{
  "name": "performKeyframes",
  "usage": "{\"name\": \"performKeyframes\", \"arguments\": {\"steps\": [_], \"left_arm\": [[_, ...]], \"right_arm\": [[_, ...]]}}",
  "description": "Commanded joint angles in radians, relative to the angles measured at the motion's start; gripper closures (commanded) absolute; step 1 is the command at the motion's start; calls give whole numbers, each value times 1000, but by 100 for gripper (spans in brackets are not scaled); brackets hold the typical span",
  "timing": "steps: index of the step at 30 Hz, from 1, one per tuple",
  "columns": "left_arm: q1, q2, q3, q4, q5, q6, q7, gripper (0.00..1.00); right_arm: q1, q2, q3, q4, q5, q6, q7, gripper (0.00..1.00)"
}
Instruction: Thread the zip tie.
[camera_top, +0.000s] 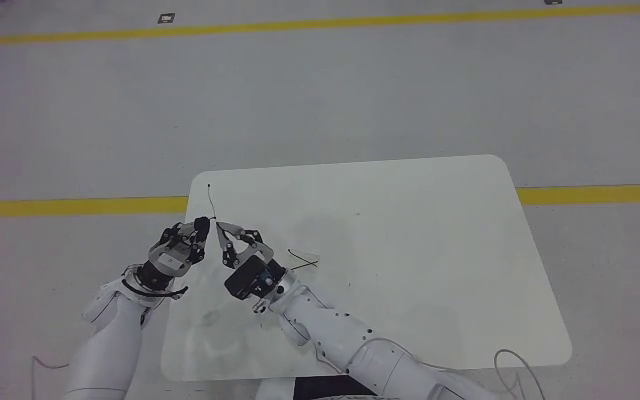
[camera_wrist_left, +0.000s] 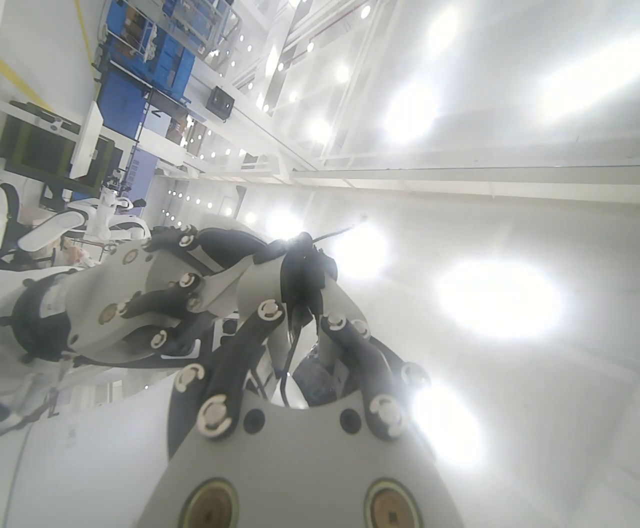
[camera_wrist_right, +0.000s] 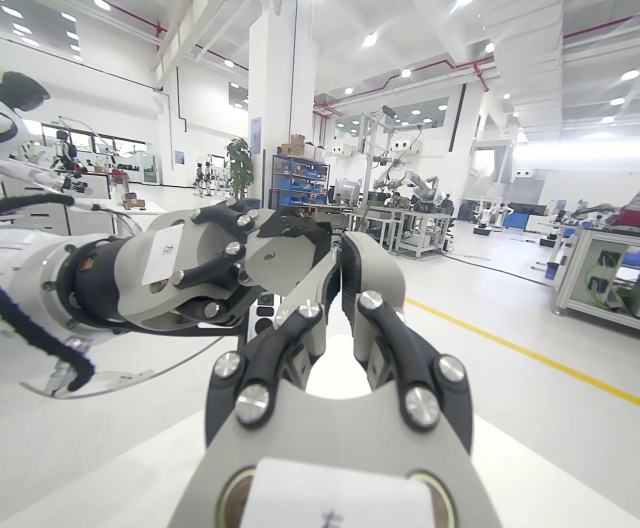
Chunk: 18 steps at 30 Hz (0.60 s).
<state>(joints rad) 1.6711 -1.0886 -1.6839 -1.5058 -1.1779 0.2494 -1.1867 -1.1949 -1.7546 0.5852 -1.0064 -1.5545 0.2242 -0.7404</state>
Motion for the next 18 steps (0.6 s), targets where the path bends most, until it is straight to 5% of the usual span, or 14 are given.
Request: {"name": "performKeyframes", "arguments": {"steps": [1,18], "left_arm": [[0,0,0,0,0,0,0,100],[0,0,0,0,0,0,0,100]], "right_arm": [[-1,1,-2,2,2,3,-3,100],[-9,9,-4,28,-15,22,0,100]]}}
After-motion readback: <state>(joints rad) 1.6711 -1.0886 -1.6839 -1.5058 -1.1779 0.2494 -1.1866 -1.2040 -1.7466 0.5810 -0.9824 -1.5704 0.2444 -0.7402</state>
